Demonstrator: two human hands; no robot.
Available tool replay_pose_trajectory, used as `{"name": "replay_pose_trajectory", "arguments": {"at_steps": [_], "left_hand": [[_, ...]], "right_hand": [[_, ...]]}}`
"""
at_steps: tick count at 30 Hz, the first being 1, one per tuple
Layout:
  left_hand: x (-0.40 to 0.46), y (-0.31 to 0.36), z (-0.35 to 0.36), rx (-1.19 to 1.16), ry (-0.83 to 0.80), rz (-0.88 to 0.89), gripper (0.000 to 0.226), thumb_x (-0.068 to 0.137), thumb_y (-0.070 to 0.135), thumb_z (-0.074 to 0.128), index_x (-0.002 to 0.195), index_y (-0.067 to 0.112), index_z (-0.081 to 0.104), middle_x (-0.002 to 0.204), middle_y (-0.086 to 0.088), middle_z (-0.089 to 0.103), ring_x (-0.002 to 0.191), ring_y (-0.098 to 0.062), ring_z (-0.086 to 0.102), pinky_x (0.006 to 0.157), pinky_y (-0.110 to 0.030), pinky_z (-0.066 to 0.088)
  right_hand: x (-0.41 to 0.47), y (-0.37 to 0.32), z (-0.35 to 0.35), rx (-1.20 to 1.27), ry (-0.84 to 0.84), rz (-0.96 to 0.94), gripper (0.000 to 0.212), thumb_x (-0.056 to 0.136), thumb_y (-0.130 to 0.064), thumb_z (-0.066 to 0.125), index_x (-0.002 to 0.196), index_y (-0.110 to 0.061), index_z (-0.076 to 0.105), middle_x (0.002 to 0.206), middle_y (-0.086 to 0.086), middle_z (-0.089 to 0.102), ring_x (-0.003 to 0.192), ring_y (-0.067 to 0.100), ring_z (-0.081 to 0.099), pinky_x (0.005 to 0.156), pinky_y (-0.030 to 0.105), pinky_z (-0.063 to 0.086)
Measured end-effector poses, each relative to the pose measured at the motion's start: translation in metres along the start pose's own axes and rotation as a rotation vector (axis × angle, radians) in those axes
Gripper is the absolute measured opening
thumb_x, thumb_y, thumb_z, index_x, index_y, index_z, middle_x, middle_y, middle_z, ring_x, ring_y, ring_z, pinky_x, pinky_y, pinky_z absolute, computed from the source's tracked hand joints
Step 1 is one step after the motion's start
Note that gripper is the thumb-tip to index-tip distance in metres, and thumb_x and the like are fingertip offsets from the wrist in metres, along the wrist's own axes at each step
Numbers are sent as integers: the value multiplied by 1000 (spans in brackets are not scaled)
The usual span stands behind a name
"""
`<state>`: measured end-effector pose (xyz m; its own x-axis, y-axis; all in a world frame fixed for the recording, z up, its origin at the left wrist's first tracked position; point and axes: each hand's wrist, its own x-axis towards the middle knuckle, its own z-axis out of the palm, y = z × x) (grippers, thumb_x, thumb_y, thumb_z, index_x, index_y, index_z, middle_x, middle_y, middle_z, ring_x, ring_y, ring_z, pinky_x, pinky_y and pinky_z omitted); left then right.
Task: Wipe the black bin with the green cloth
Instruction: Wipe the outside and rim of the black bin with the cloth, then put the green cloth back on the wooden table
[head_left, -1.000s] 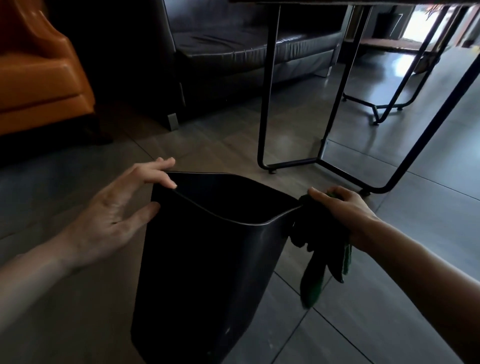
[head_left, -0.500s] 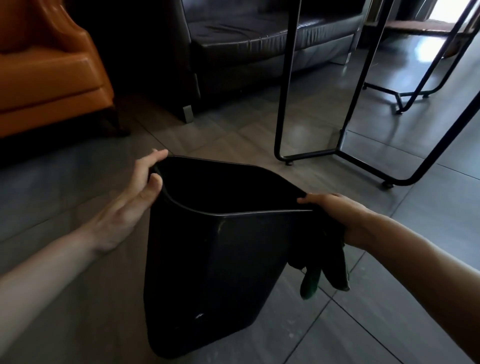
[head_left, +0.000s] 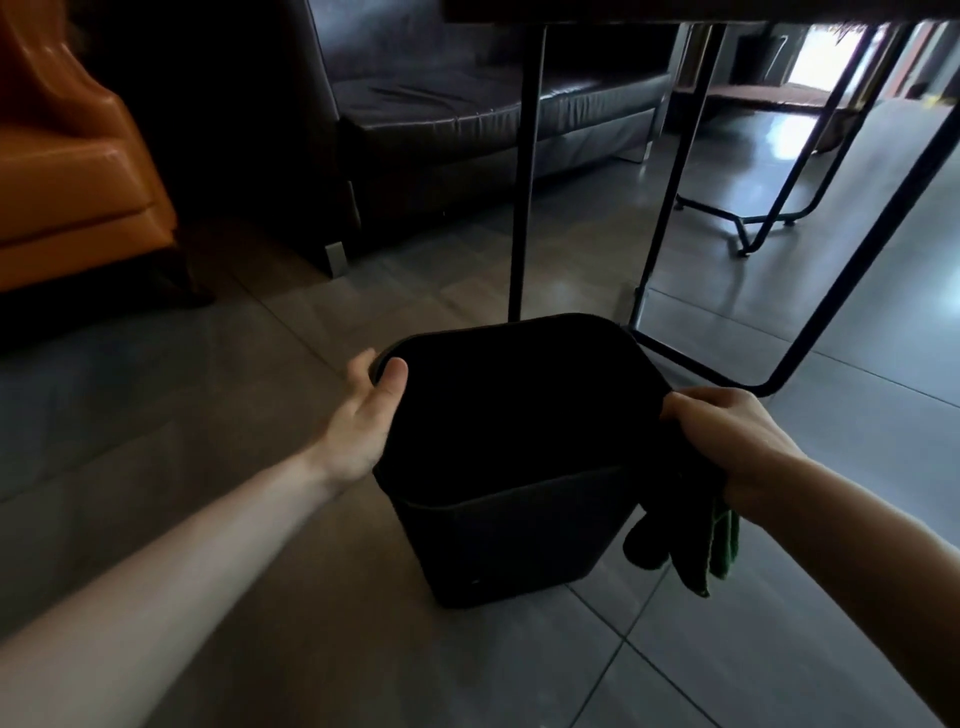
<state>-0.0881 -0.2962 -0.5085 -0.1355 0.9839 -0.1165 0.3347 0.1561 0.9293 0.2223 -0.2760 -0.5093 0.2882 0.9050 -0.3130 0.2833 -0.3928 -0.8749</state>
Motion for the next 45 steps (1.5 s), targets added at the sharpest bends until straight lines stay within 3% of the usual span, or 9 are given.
{"name": "replay_pose_trajectory", "arguments": {"at_steps": [2, 4, 6, 13, 25, 30, 35, 40, 45], "left_hand": [[10, 7, 17, -45, 73, -11, 52, 109, 40, 37, 151, 11, 25, 116, 0, 58, 96, -9, 56, 71, -10, 46], [20, 9, 26, -101, 121, -33, 46, 109, 39, 40, 144, 9, 33, 110, -1, 58, 91, -7, 56, 77, -25, 47], [29, 12, 28, -147, 145, -44, 45, 109, 39, 41, 142, 9, 41, 110, -1, 58, 89, -6, 56, 73, -23, 46], [48, 24, 17, -172, 28, -57, 57, 108, 48, 42, 159, 22, 38, 159, 2, 47, 147, -18, 45, 125, -42, 33], [44, 2, 6, -202, 64, -61, 53, 108, 42, 47, 158, 26, 41, 160, 4, 47, 145, -16, 44, 106, -27, 36], [38, 2, 5, -58, 69, 22, 55, 107, 43, 47, 158, 25, 39, 162, 1, 43, 149, -18, 40, 124, -39, 32], [5, 28, -3, 113, 167, 208, 52, 100, 52, 56, 147, 33, 49, 148, 11, 50, 140, -9, 47, 117, -35, 38], [-52, 104, 1, 37, -133, 206, 57, 82, 66, 61, 137, 53, 52, 137, 24, 58, 131, 7, 53, 110, -26, 43], [-102, 209, -16, 37, -655, 131, 92, 73, 67, 80, 145, 73, 23, 155, 40, 28, 143, 16, 30, 111, -20, 29]], "right_hand": [[2, -4, -6, -11, 49, 6, 15, 88, -15, 66, 82, -13, 80, 75, 13, 75, 61, 29, 72, 64, 39, 65], [2, -7, -10, -20, 65, 20, 16, 86, -15, 65, 80, -11, 79, 75, 14, 73, 60, 30, 69, 65, 40, 63], [0, -8, -12, -20, 53, 46, 16, 86, -14, 64, 81, -7, 78, 70, 15, 70, 56, 29, 67, 60, 38, 61], [-15, 0, -5, 49, -62, 147, 15, 87, -4, 61, 92, 9, 66, 68, 17, 60, 56, 30, 61, 55, 39, 56], [-45, -1, -14, 147, -195, 185, 47, 81, -45, 86, 109, -11, 71, 83, 16, 82, 72, 33, 81, 53, 33, 63], [-50, -3, -43, 100, -152, 201, 33, 80, -21, 89, 110, -17, 75, 90, 15, 83, 79, 32, 82, 59, 35, 64], [-77, -23, -77, 102, -91, 198, 28, 93, -1, 71, 109, -24, 76, 88, 17, 82, 71, 35, 80, 51, 33, 62], [-131, -87, -100, 50, -141, 118, 47, 95, 8, 64, 106, -36, 76, 100, 19, 79, 76, 42, 79, 67, 51, 68], [-197, -181, -119, 69, -261, 3, 57, 87, 17, 71, 110, -35, 73, 100, 7, 81, 85, 38, 80, 71, 47, 68]]}}
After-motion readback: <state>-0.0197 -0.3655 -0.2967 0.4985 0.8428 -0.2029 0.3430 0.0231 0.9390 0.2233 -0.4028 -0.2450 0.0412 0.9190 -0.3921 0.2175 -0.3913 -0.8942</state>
